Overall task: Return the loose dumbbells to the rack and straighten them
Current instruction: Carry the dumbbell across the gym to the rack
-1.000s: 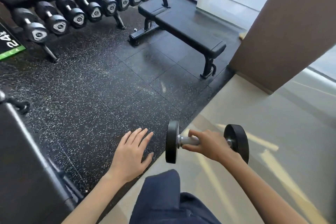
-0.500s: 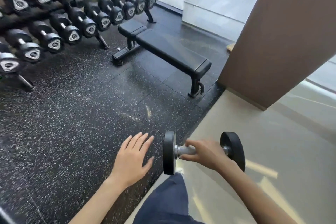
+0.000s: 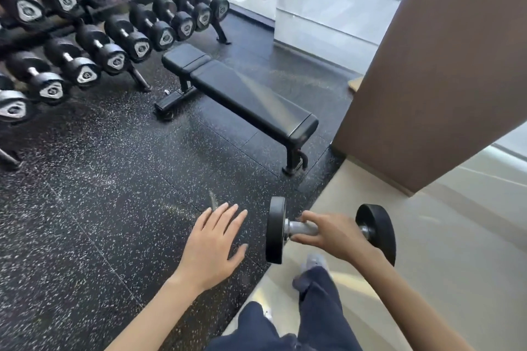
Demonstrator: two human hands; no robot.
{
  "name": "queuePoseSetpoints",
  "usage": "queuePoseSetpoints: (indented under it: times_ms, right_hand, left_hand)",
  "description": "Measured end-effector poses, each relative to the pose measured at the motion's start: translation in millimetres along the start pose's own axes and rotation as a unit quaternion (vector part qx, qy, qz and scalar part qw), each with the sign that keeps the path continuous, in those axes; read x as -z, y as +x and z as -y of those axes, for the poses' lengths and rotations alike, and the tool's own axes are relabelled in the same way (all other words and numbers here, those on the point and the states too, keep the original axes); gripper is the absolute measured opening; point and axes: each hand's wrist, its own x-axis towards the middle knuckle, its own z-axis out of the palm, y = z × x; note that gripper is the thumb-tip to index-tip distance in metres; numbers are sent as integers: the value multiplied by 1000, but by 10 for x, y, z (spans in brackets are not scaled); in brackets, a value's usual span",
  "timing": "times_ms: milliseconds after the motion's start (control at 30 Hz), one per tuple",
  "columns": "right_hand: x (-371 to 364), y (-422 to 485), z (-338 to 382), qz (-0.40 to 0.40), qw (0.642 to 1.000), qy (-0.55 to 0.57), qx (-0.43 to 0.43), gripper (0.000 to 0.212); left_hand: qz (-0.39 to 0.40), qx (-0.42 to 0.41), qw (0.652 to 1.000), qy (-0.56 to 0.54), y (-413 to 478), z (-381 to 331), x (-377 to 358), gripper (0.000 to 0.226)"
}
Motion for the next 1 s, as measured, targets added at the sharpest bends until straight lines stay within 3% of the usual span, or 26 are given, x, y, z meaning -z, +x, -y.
queuePoseSetpoints:
  times_ms: [233,600,767,1000]
  right_hand:
    - [263,649,-964,21,999,-23,24,50]
    - [1325,1807,-2595,-22,995,-68,71,52]
    - [1520,2206,-3016,12,997,-53,62,50]
    - [1546,3037,-3415,34,996,-23,77,67]
  left_hand:
    - [5,34,999,-2,1016,-281,-166,60]
    - [-29,67,997,-8,3077,-792,120,61]
    - [-17,82,996,-11,3658,-862,140,60]
    - [16,90,996,-16,4521,-587,31,61]
